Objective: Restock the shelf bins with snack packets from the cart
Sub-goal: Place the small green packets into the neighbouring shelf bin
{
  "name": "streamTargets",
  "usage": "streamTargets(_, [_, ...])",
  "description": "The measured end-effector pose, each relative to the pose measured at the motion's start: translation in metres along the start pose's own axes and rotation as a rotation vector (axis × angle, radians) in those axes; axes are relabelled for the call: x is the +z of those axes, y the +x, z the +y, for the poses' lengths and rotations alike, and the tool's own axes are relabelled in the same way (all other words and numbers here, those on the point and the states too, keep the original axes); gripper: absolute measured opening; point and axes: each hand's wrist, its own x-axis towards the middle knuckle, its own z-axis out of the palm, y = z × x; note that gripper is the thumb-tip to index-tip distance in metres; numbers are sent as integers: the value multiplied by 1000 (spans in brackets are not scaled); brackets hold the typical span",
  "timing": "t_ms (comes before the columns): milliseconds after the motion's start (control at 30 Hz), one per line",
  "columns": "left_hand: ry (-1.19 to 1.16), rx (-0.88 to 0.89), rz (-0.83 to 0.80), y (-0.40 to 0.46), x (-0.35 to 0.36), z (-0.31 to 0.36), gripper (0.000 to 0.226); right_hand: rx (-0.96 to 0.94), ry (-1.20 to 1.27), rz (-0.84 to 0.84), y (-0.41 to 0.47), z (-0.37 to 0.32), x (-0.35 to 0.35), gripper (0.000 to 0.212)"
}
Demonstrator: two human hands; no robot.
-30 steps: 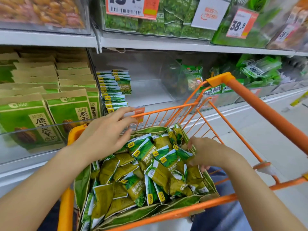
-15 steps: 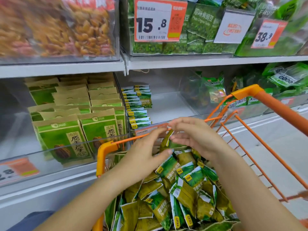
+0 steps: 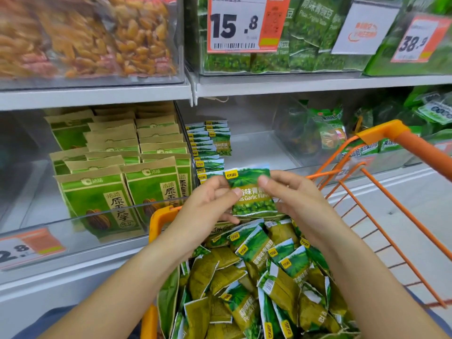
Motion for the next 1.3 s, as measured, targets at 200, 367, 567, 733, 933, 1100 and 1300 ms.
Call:
streamTargets(200, [1132, 575, 192, 3, -24, -13, 28, -62, -118, -25, 7, -10, 0, 38])
streamTargets(367, [1657, 639, 171, 25, -45, -24, 45, -76, -232, 207, 74, -13, -17, 30])
streamTargets(567, [1680, 601, 187, 35, -46, -27, 42, 129, -436, 163, 176, 15, -3, 21])
streamTargets(733, [1671, 592, 205, 39, -46, -27, 39, 323, -450, 99, 235, 20, 20, 55])
streamTargets(933, [1685, 601, 204, 39, -46, -27, 36, 329, -509, 49, 268, 28, 32, 36])
streamTargets(1100, [1679, 604, 215, 39, -46, -27, 33, 216, -552, 177, 267, 35, 36, 49])
streamTargets(1300, [1683, 580, 197, 38, -45, -25, 34, 86, -663, 180, 260, 33, 38, 69])
